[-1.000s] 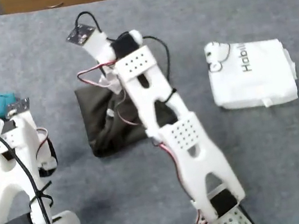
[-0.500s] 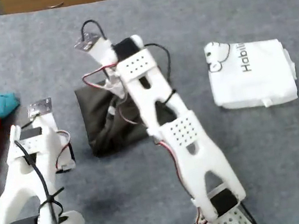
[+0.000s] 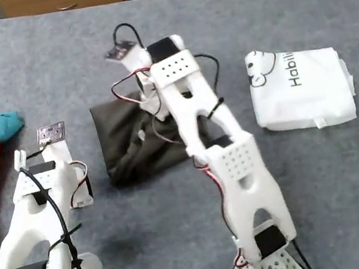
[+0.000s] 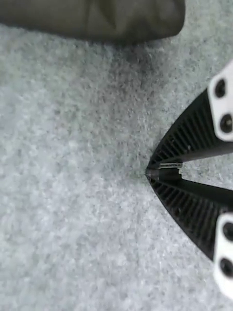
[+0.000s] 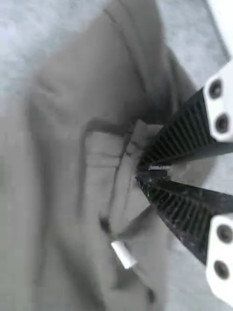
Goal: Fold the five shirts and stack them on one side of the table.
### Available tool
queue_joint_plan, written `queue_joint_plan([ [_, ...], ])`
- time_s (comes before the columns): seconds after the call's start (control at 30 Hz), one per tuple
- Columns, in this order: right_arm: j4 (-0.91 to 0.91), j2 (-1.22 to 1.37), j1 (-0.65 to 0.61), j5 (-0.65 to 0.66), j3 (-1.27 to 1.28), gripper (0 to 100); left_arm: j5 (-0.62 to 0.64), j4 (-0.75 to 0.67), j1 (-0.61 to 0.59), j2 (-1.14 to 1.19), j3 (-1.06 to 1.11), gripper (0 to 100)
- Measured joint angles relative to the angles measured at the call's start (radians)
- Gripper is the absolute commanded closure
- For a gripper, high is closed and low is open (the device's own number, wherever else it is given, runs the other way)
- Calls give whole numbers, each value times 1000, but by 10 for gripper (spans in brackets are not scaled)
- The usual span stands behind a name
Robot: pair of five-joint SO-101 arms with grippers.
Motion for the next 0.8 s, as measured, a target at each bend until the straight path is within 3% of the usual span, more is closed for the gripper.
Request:
queue_joint_plan([
  [0.3,0,-427,51,60,586,984,0,0,0,0,0,971],
  [0.53,-115,-600,37,87,531,984,0,0,0,0,0,971],
  [0.8,-457,-361,-26,6,499,984,0,0,0,0,0,971],
])
